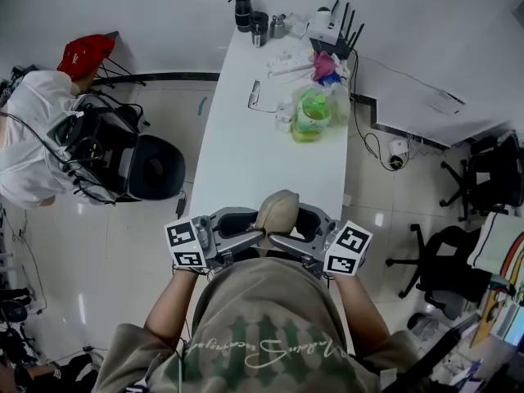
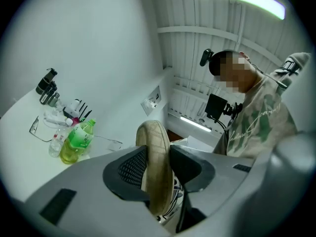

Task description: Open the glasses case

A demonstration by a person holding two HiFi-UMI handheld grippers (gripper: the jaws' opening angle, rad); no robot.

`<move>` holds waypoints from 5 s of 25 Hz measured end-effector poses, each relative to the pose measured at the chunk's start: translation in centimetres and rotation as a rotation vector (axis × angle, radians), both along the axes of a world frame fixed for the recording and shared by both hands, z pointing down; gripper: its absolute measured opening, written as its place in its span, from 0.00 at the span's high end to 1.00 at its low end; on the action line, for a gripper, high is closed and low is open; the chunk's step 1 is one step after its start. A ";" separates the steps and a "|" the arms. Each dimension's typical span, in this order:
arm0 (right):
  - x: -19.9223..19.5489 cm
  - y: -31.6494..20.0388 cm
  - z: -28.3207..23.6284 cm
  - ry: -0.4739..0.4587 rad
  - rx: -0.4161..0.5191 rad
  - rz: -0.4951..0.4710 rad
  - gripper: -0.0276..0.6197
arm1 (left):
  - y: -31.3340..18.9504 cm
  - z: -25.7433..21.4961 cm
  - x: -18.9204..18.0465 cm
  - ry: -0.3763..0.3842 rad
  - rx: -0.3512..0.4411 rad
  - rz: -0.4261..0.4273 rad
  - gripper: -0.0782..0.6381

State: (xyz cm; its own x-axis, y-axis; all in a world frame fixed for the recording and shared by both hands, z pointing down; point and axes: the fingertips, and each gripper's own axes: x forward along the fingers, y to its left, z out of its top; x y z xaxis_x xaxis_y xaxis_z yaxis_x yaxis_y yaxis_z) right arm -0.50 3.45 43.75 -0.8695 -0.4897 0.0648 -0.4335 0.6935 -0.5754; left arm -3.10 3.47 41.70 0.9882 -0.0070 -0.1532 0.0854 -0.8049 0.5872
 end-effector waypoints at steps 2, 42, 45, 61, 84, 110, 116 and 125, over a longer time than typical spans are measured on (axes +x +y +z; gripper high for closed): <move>-0.2 0.1 0.6 0.004 -0.031 0.029 0.44 | 0.1 0.0 -0.1 0.013 -0.003 -0.009 0.67; 1.9 -0.8 2.0 -0.125 -0.147 0.145 0.44 | -0.4 2.0 1.8 -0.191 0.030 -0.005 0.68; 1.8 0.2 0.9 -0.194 -0.121 0.113 0.44 | 0.5 1.0 1.4 -0.107 -0.033 0.002 0.68; 1.0 1.1 0.5 -0.175 -0.071 0.125 0.44 | 0.7 1.3 0.5 -0.148 -0.070 -0.084 0.69; 0.5 -0.5 0.9 -0.102 -0.084 0.202 0.44 | -1.7 5.5 1.4 -0.399 0.062 -0.339 0.77; -2.3 -2.8 3.8 0.952 0.380 0.277 0.44 | -6.4 10.4 -3.4 -0.469 -0.282 -0.826 0.79; -4.1 -1.2 5.5 1.208 0.540 0.123 0.44 | -6.3 9.6 -4.3 -0.355 -0.330 -0.879 0.79; -2.0 -2.4 3.4 1.272 0.623 0.244 0.62 | -6.8 9.2 -3.5 -0.294 -0.401 -0.850 0.78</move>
State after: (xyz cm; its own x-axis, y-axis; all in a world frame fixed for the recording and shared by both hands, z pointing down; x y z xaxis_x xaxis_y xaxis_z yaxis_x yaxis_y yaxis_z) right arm -2.53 1.08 47.17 -0.2763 -0.8527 0.4434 -0.5559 0.5182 0.6500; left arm -6.59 -3.32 50.89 0.6282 -0.7307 0.2673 -0.6231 -0.2667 0.7353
